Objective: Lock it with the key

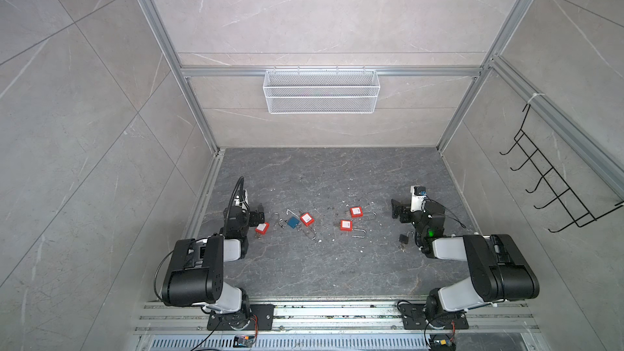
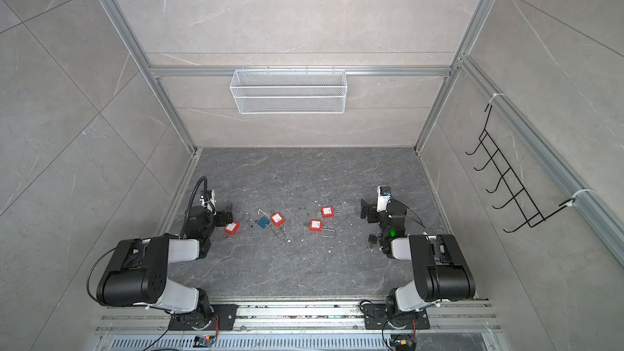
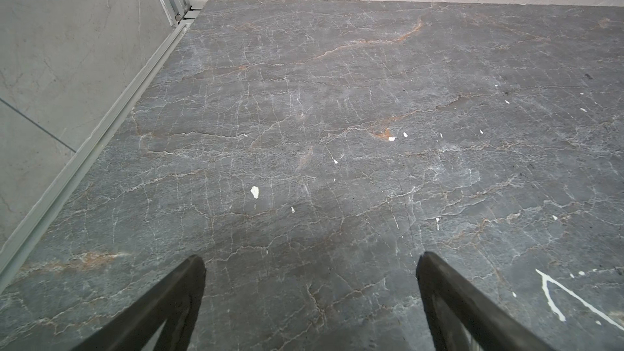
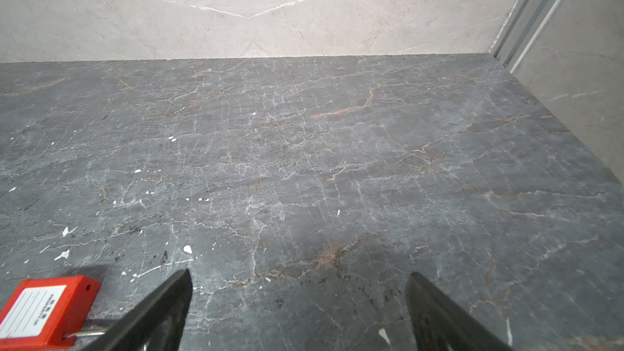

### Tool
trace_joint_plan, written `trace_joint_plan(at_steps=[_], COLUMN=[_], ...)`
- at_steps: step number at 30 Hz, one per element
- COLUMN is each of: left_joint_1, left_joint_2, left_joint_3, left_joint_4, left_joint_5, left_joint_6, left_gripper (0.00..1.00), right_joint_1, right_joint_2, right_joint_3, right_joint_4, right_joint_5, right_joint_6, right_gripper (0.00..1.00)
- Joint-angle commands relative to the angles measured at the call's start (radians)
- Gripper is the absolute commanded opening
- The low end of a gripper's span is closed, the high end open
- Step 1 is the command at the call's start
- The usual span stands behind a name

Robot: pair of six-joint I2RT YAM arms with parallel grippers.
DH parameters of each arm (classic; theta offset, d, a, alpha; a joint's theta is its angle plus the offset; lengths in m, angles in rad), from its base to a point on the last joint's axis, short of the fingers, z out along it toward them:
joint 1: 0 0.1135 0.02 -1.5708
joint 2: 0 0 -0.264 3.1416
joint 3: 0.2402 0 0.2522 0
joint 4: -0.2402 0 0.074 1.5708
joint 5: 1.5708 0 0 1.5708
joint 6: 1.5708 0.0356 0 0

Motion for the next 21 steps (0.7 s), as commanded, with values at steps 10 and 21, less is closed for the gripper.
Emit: trace_joint_plan(at_steps=[10,21], left_joint_1=[0.005,0.002], left_joint_2=[0.002,-0.037], left_joint_3=[0.025,0.056], left_joint_4=[0.021,-0.063], left_joint_5=[0.022,0.052], left_joint_6=[-0.008,0.005], left_gripper=[1.00,0.99], right_joint_1=[0.005,0.005], right_joint_2=[-0.001,-0.011], right_joint_3=[0.002,-0.010], right_joint_4=[0.013,0.039], right_joint_5=[0.017,0.048], right_joint_6=[0.015,0.029], right_gripper=[0.99,0.98])
